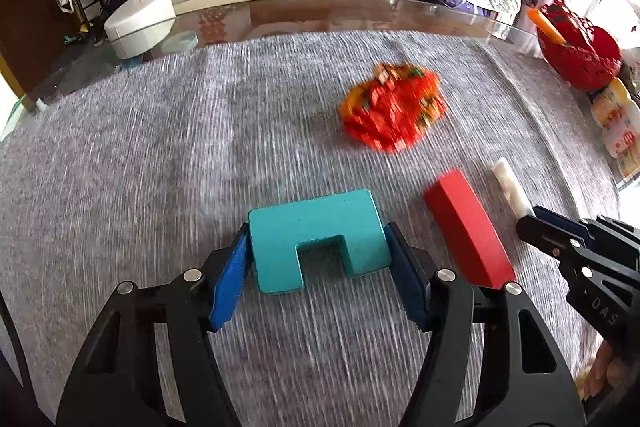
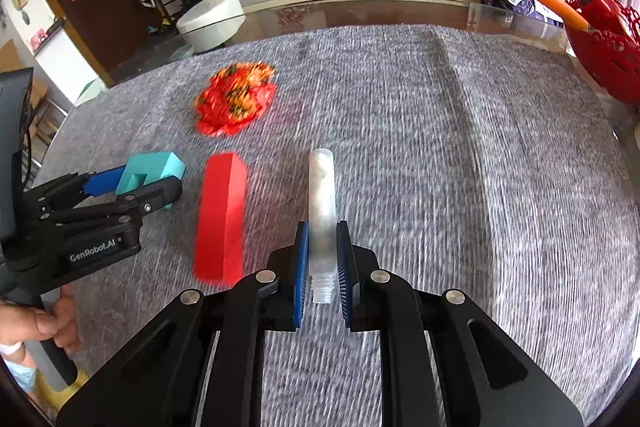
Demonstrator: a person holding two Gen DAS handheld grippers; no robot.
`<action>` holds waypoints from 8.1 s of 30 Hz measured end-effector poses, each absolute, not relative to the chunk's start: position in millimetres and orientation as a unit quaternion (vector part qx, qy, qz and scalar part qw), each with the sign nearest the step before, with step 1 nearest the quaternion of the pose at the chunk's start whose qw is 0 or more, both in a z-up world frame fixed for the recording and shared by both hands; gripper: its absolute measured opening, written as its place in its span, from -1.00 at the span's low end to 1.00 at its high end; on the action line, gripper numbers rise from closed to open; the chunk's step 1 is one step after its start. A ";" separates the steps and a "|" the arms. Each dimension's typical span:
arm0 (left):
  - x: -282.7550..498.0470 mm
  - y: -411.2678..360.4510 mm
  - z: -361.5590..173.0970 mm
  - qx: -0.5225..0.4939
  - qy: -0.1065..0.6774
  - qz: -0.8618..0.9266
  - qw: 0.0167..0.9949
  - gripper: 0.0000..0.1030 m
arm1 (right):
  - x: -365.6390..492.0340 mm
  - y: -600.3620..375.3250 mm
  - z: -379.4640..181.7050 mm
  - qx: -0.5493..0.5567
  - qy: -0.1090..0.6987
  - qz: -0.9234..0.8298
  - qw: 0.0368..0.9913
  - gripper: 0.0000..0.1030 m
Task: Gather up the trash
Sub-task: 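Grasp the teal U-shaped block with the left tool while the right tool holds the tube, then lower both tools to the bin and release the block and tube, then grasp the red block with the right tool, then grasp the red-orange crumpled wrapper with the left tool while the right tool holds the block, then lower both tools to the bin and release the wrapper and red block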
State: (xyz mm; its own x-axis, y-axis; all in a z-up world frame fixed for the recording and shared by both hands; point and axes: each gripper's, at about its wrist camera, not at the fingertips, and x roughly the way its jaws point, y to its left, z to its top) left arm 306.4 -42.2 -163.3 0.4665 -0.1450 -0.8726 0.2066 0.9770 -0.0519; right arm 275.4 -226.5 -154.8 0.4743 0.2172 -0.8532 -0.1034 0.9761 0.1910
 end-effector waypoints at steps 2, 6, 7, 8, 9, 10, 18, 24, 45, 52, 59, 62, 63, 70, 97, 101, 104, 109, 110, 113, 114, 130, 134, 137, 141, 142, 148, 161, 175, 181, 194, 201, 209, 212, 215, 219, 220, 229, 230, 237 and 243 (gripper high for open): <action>294.4 -43.6 -162.4 0.027 0.510 -0.110 0.853 0.20 | 266.0 -225.5 -153.0 0.054 0.506 0.092 0.856 -0.71; 263.7 -41.7 -156.0 0.026 0.510 -0.120 0.851 0.20 | 240.2 -224.4 -143.7 0.052 0.504 0.088 0.858 -0.71; 255.6 -41.1 -154.0 0.026 0.510 -0.121 0.852 0.20 | 232.8 -224.1 -140.2 0.051 0.502 0.087 0.859 -0.71; 245.1 -40.8 -150.6 0.024 0.508 -0.123 0.852 0.20 | 228.3 -224.3 -137.5 0.052 0.501 0.087 0.859 -0.71; 235.8 -40.5 -148.1 0.023 0.507 -0.123 0.853 0.20 | 219.3 -224.3 -132.8 0.052 0.498 0.086 0.861 -0.71; 226.5 -39.3 -145.1 0.022 0.506 -0.123 0.854 0.20 | 214.2 -224.0 -129.9 0.051 0.497 0.085 0.862 -0.71; 144.6 -27.1 -124.2 0.019 0.495 -0.121 0.860 0.20 | 152.8 -215.9 -109.3 0.038 0.488 0.085 0.868 -0.71; 89.7 -24.2 -127.1 0.021 0.499 -0.127 0.857 0.20 | 107.2 -212.2 -116.0 0.041 0.499 0.098 0.860 -0.71; -0.6 -27.0 -215.0 -0.001 0.568 -0.148 0.810 0.20 | 33.0 -195.3 -203.1 0.070 0.576 0.116 0.806 -0.71; -0.1 -31.0 -243.9 -0.005 0.593 -0.158 0.790 0.20 | 38.5 -190.8 -235.9 0.081 0.604 0.118 0.784 -0.70; 2.9 -33.5 -260.3 -0.006 0.608 -0.154 0.779 0.21 | 45.1 -186.5 -249.2 0.077 0.615 0.115 0.776 -0.67; 4.3 -33.2 -263.5 -0.009 0.612 -0.154 0.776 0.20 | 47.7 -188.1 -246.7 0.078 0.612 0.110 0.779 -0.65; 4.9 -32.8 -263.3 -0.007 0.612 -0.151 0.777 0.20 | 48.7 -189.8 -246.3 0.078 0.612 0.107 0.780 -0.65; 9.1 -27.2 -254.9 0.003 0.603 -0.135 0.787 0.61 | 52.3 -203.1 -233.6 0.079 0.595 0.082 0.796 0.24; 86.2 0.3 -143.9 -0.001 0.508 -0.118 0.853 0.84 | 129.1 -224.8 -122.1 0.080 0.494 0.070 0.863 0.82; 113.7 1.4 -141.7 0.001 0.511 -0.115 0.852 0.84 | 154.5 -219.4 -118.9 0.079 0.492 0.073 0.864 0.82; 133.6 1.6 -140.8 0.005 0.513 -0.115 0.851 0.84 | 176.3 -213.7 -116.9 0.078 0.492 0.076 0.864 0.82; 165.2 1.0 -139.5 0.012 0.514 -0.112 0.850 0.84 | 218.7 -203.4 -120.0 0.077 0.493 0.083 0.863 0.78; 173.0 1.1 -139.3 0.013 0.515 -0.112 0.850 0.84 | 229.3 -199.6 -122.2 0.077 0.495 0.086 0.861 0.67; 191.4 1.3 -140.3 0.017 0.516 -0.111 0.849 0.84 | 248.2 -190.6 -127.8 0.075 0.502 0.096 0.856 0.35; 196.5 1.7 -140.8 0.016 0.517 -0.112 0.849 0.84 | 255.8 -186.8 -131.1 0.071 0.505 0.098 0.855 0.27; 270.2 -16.2 -150.5 0.024 0.521 -0.127 0.844 0.84 | 310.2 -179.7 -153.1 0.037 0.517 0.104 0.849 -0.56; 287.2 -26.0 -151.7 0.028 0.519 -0.132 0.844 0.84 | 320.9 -198.1 -151.9 0.037 0.516 0.087 0.851 -0.56; 304.9 -36.0 -152.0 0.033 0.514 -0.138 0.846 0.84 | 329.0 -215.3 -152.3 0.046 0.514 0.075 0.853 -0.56; 330.0 -48.8 -155.4 0.032 0.510 -0.144 0.847 0.84 | 338.8 -232.8 -153.8 0.061 0.511 0.067 0.855 -0.57; 335.2 -51.8 -156.6 0.033 0.510 -0.146 0.847 0.84 | 341.1 -235.5 -154.2 0.065 0.510 0.066 0.855 -0.57; 360.9 -73.3 -162.7 0.034 0.506 -0.165 0.846 0.84 | 352.3 -239.7 -153.3 0.063 0.503 0.056 0.860 -0.57; 390.6 -97.4 -167.4 0.055 0.490 -0.159 0.855 0.18 | 371.3 -238.4 -152.8 0.059 0.495 0.052 0.865 -0.57; 295.6 -67.1 -116.1 0.031 0.479 -0.160 0.863 0.13 | 289.1 -221.4 -104.3 0.047 0.481 0.065 0.873 -0.58; 224.9 -49.4 -96.0 0.011 0.473 -0.156 0.867 0.13 | 228.3 -208.9 -84.3 0.044 0.475 0.076 0.876 -0.57; 87.0 -25.3 -96.3 0.010 0.465 -0.149 0.872 0.13 | 108.3 -199.1 -80.5 0.027 0.476 0.090 0.874 -0.57; 37.8 -19.6 -121.3 0.012 0.477 -0.152 0.866 0.13 | 69.4 -195.8 -102.5 0.028 0.487 0.092 0.868 -0.57; 7.4 -20.5 -163.3 0.013 0.506 -0.149 0.850 0.13 | 46.2 -187.0 -146.5 0.038 0.517 0.095 0.850 -0.57; 1.2 -19.7 -182.0 0.013 0.522 -0.147 0.840 0.13 | 38.3 -186.7 -161.3 0.043 0.528 0.097 0.843 -0.57; -3.2 -22.3 -198.9 0.015 0.536 -0.148 0.831 0.13 | 33.5 -186.3 -178.3 0.048 0.540 0.097 0.834 -0.57; -4.6 -24.9 -216.6 0.017 0.552 -0.150 0.820 0.13 | 31.7 -184.7 -199.6 0.054 0.560 0.102 0.820 -0.57; -4.5 -25.5 -221.9 0.016 0.557 -0.151 0.816 0.13 | 31.9 -184.6 -205.8 0.057 0.565 0.104 0.816 -0.57; 1.8 -36.3 -256.0 0.011 0.596 -0.162 0.786 0.13 | 42.2 -180.2 -227.1 0.059 0.590 0.116 0.797 -0.57; 3.4 -36.8 -257.4 0.011 0.598 -0.162 0.785 0.14 | 43.7 -179.4 -228.2 0.059 0.591 0.116 0.796 -0.57; 11.0 -36.4 -258.0 0.018 0.598 -0.153 0.787 0.20 | 54.2 -180.5 -227.8 0.062 0.591 0.114 0.796 -0.53; 14.3 -30.4 -256.4 0.018 0.596 -0.139 0.790 0.56 | 59.8 -187.4 -219.9 0.061 0.580 0.095 0.807 -0.39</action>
State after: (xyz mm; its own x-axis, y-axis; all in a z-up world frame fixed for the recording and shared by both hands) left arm 14.3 -30.4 -256.4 0.2503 -0.1991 -0.9475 0.2415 0.9605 -0.1380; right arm 59.8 -187.4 -219.9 0.3095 0.2243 -0.9241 -0.0831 0.9744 0.2087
